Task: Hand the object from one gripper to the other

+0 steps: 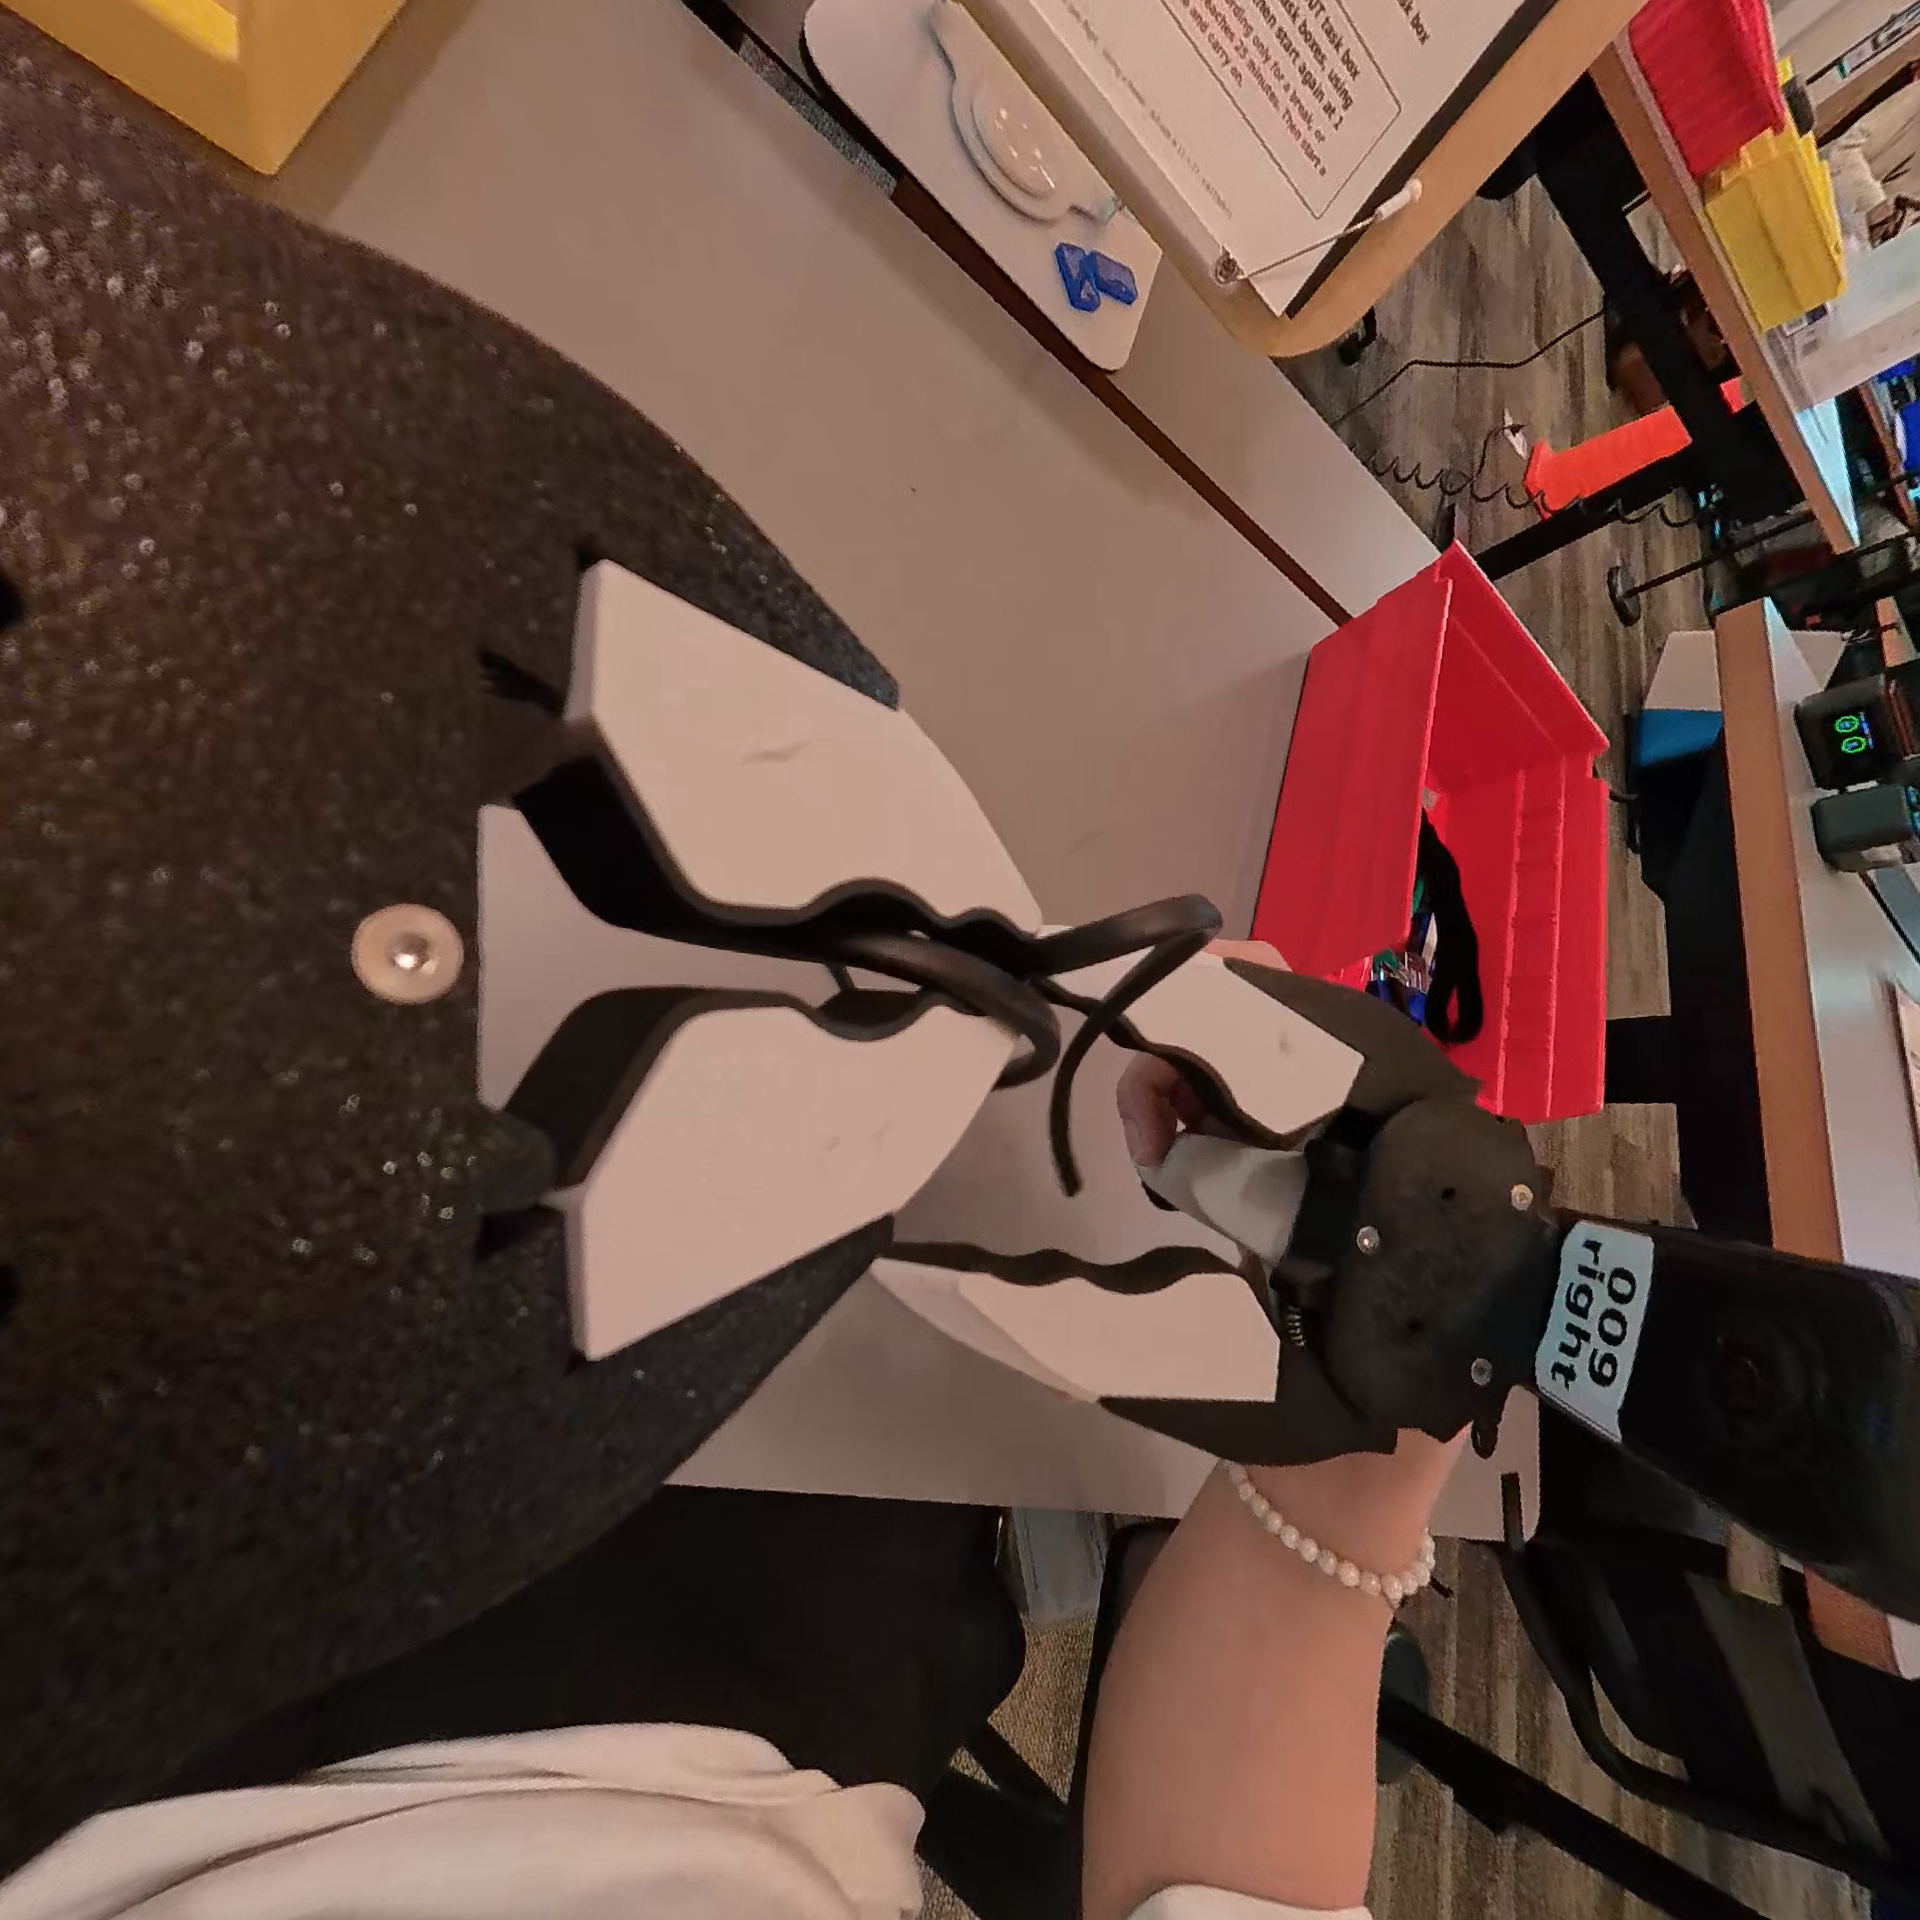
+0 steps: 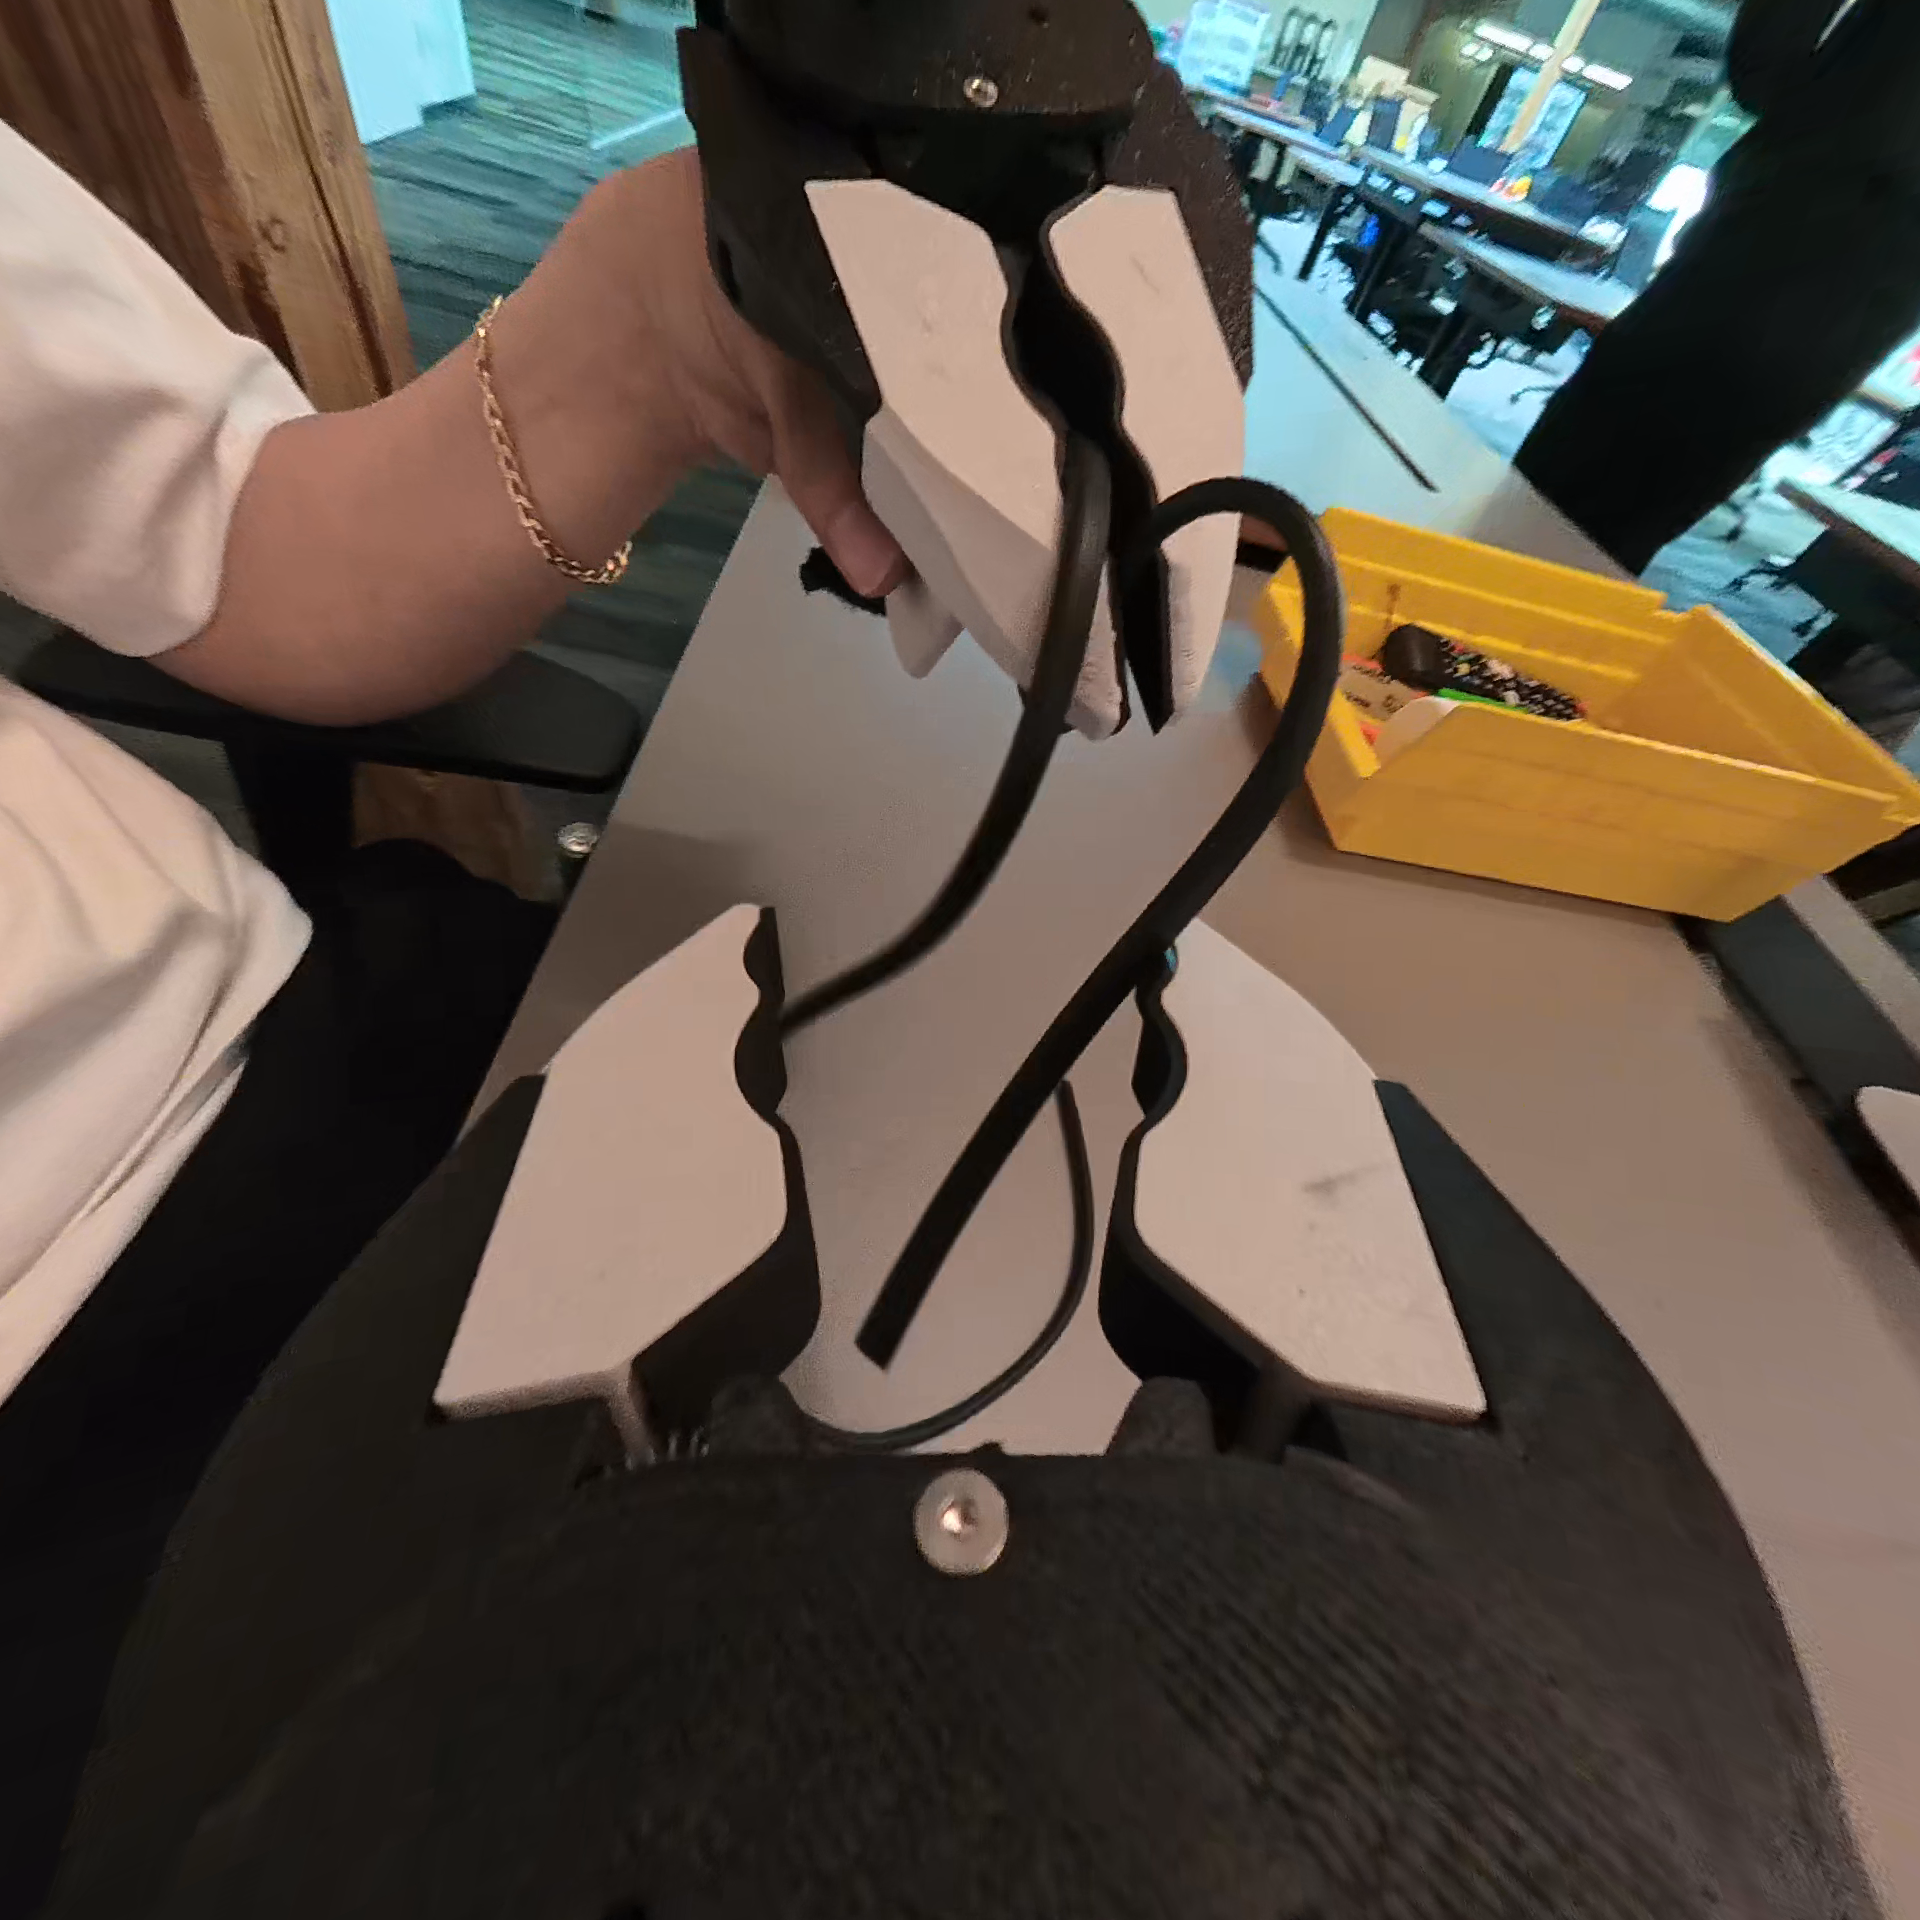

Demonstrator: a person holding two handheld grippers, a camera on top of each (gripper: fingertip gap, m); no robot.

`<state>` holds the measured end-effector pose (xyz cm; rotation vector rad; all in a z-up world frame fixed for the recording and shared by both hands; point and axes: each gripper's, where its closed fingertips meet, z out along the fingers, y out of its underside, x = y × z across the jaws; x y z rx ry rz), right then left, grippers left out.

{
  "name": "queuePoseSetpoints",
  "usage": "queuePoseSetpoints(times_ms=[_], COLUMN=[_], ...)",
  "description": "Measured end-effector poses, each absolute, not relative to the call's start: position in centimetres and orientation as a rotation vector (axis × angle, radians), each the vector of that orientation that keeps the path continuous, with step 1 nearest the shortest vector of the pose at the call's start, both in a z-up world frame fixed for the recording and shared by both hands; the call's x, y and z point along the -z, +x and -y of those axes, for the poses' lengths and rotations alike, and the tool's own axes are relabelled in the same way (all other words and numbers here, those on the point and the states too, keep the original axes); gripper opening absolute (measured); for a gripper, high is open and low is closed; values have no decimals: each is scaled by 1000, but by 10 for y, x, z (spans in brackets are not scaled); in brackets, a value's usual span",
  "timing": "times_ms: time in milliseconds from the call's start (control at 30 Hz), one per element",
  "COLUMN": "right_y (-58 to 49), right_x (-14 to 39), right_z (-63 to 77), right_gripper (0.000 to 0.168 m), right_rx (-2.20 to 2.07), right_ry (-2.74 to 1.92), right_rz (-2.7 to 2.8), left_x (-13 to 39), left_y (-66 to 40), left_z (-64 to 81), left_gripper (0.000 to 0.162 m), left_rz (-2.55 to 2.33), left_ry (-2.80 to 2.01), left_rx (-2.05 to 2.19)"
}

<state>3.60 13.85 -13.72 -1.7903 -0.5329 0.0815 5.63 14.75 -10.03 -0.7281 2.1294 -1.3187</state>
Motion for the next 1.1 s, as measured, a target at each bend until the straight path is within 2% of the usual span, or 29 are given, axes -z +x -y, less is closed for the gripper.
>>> queuePoseSetpoints(times_ms=[200,300,367,533,800,833,900,1000,1100], right_y=[37,47,49,59,114,121,129,133,137], right_x=[145,148,145,139,89,81,63,41,19], right_z=[-148,-156,-161,-168,-138,-131,-118,-101,-88], right_gripper=[63,51,26,4,4,4,4,4,3], right_rx=[-114,-42,6,88,401,477,575,632,694], right_ry=[-1839,-1894,-1887,-1850,-1690,-1669,-1610,-1534,-1458], right_rz=[455,365,339,290,173,172,172,144,91], left_x=[98,95,92,87,83,83,79,90,134], left_y=[63,67,68,67,55,53,54,61,73], left_z=[-150,-156,-155,-152,-149,-147,-147,-151,-149], left_gripper=[4,4,4,4,6,13,36,57,63], left_rz=[-2080,-2027,-2005,-1983,-2031,-2042,-2014,-2030,-2185], left_ry=[-785,-829,-832,-812,-714,-705,-735,-804,-918], left_rx=[1303,1281,1299,1330,1398,1435,1485,1479,1372])
